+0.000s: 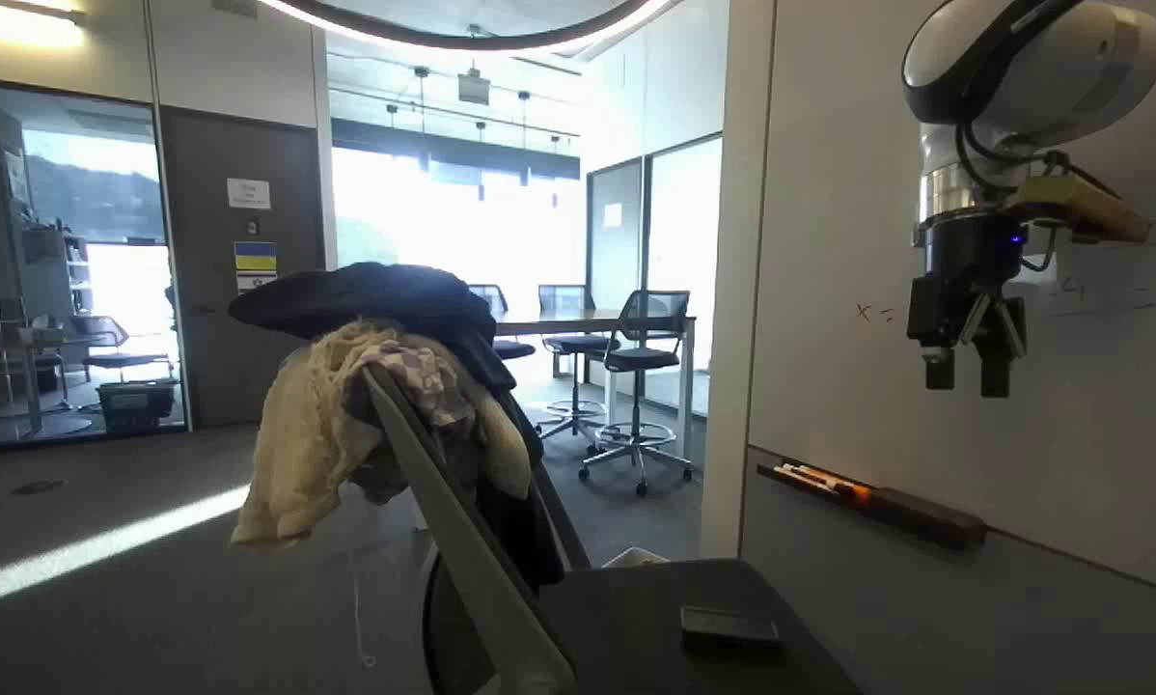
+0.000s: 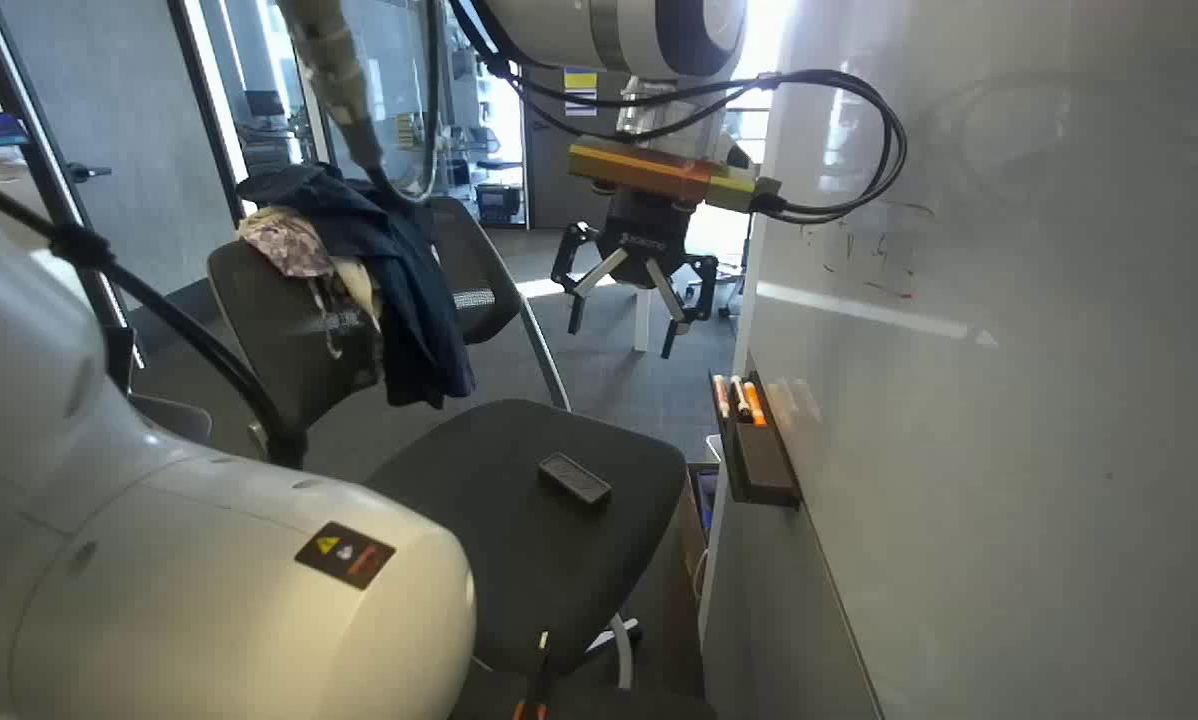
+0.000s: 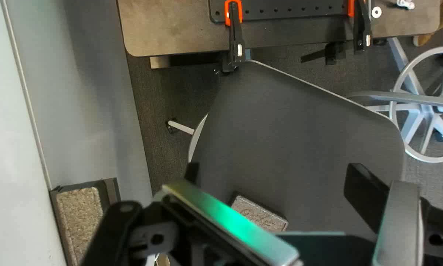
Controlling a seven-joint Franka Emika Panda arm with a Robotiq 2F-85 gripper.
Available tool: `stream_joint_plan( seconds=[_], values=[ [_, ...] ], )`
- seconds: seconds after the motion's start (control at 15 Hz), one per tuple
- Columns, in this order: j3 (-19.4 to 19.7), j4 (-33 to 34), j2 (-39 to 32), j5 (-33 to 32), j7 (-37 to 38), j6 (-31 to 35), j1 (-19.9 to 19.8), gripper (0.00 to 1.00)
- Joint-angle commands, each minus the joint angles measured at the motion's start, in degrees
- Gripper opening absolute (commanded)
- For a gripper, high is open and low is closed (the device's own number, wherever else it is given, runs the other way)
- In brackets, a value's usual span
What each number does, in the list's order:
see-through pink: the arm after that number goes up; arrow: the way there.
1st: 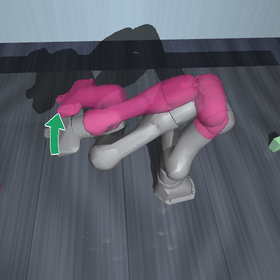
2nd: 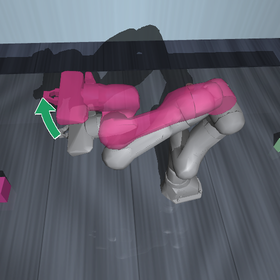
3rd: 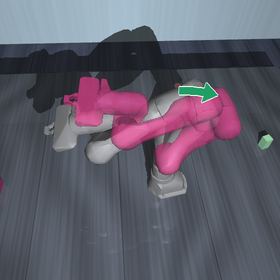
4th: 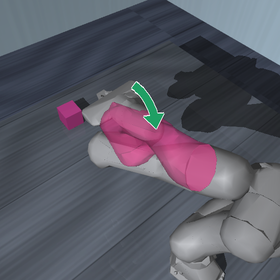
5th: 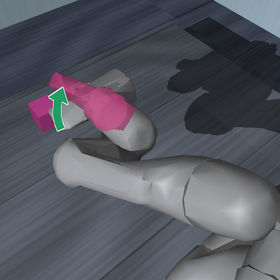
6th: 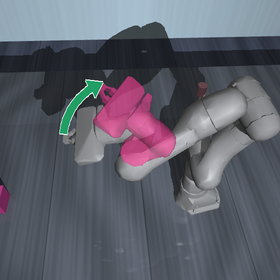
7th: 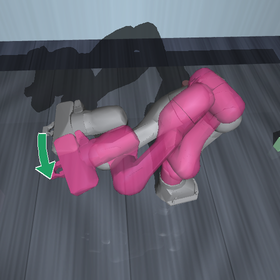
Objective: Remove the clothes from the backrest of the chair and put them on the seat.
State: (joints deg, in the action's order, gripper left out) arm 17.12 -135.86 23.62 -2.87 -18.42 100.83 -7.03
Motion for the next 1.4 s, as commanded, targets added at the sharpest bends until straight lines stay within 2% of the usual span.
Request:
stream_joint_plan(
  seconds=[0.0,0.27,0.4,0.8,1.07,1.33],
  values=[
    [-0.87,0.21,-0.14,0.33,-0.33,-0.05,-0.97,1.00],
    [-1.03,0.99,-0.86,1.00,0.42,-0.45,-0.77,1.00],
    [-2.41,1.85,-0.86,2.49,-1.61,0.42,1.38,1.00],
    [-9.90,10.04,-2.78,6.74,-2.70,2.27,8.28,1.00],
    [-15.30,17.94,-5.54,6.49,-1.36,3.49,12.06,1.00],
    [-20.31,24.10,-8.97,4.40,-0.45,8.42,14.66,1.00]
  ],
)
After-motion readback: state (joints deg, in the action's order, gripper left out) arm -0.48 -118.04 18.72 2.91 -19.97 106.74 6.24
